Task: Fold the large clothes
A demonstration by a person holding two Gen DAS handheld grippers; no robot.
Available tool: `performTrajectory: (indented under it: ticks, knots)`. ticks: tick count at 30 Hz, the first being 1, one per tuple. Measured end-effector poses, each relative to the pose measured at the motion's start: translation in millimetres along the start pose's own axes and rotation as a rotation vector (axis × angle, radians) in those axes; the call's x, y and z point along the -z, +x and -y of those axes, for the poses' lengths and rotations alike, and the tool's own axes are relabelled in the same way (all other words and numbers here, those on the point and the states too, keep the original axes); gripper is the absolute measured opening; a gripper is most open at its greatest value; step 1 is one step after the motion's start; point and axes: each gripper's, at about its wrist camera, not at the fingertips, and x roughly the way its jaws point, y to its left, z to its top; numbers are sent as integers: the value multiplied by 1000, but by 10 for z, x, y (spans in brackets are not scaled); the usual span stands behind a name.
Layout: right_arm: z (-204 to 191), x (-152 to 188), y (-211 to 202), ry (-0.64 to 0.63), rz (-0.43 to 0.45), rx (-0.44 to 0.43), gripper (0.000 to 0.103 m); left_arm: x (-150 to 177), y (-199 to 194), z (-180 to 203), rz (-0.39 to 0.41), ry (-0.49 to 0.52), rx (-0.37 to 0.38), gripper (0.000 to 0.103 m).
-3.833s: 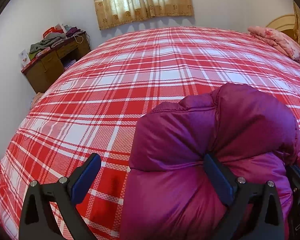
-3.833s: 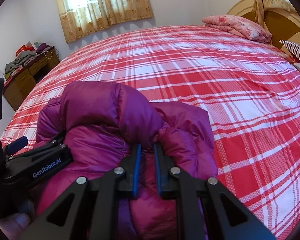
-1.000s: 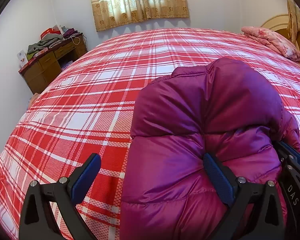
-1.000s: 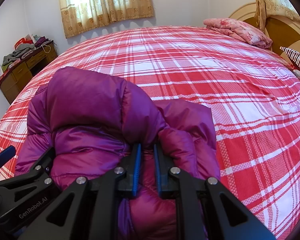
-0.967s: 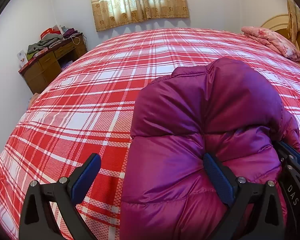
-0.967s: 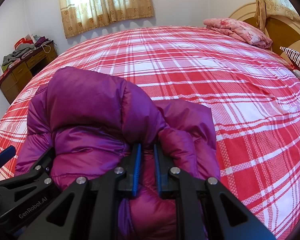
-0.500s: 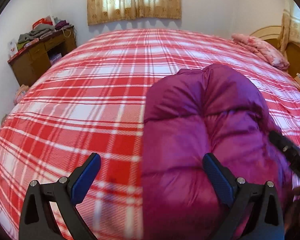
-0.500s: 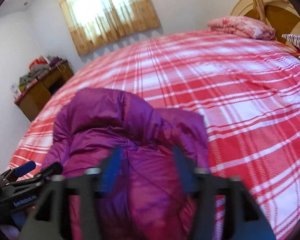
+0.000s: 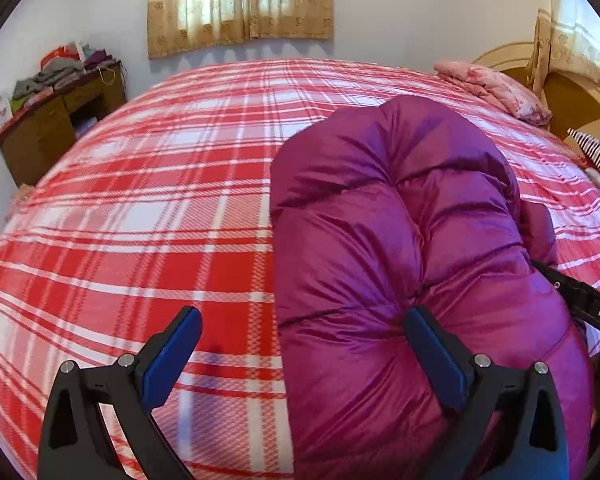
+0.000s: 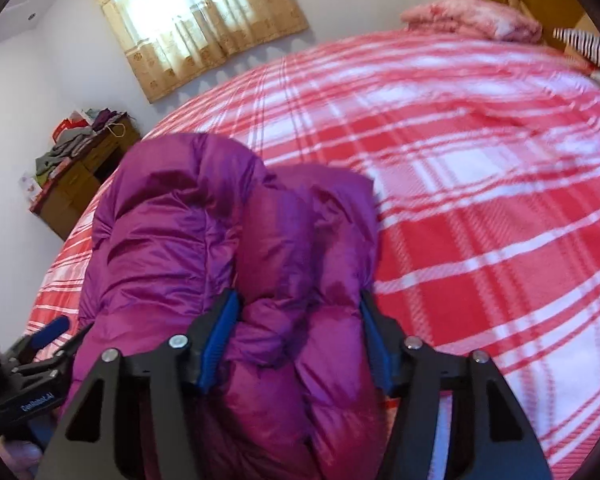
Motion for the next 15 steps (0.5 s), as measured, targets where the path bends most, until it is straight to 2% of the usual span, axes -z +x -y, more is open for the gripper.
performTrajectory:
  ticks: [6, 7, 8, 10, 12, 13, 14, 15]
  knots:
    - [59, -28, 70, 33, -20, -63, 63, -3, 64, 32, -16, -23, 90, 102]
    - [53, -36, 81, 29, -24, -65, 62, -6, 63, 54, -17, -16, 104, 97]
    - [36, -39, 91, 21, -27, -67, 58, -17, 55, 102, -17, -1, 136, 81]
    - [45, 1, 60, 18, -31, -102, 40, -25, 14, 212, -17, 37, 190, 65]
    - [30, 40, 32, 13, -25, -142, 29, -18, -67, 352, 6, 113, 149, 53]
    - [19, 49, 20, 5, -22, -148, 25, -10, -104, 386, 17, 133, 128, 39]
    - [-3, 56, -2, -4, -14, -150, 22, -5, -178, 434, 37, 165, 85, 29]
    - [-27, 61, -26, -12, -4, -152, 20, -15, -226, 452, 45, 178, 68, 26]
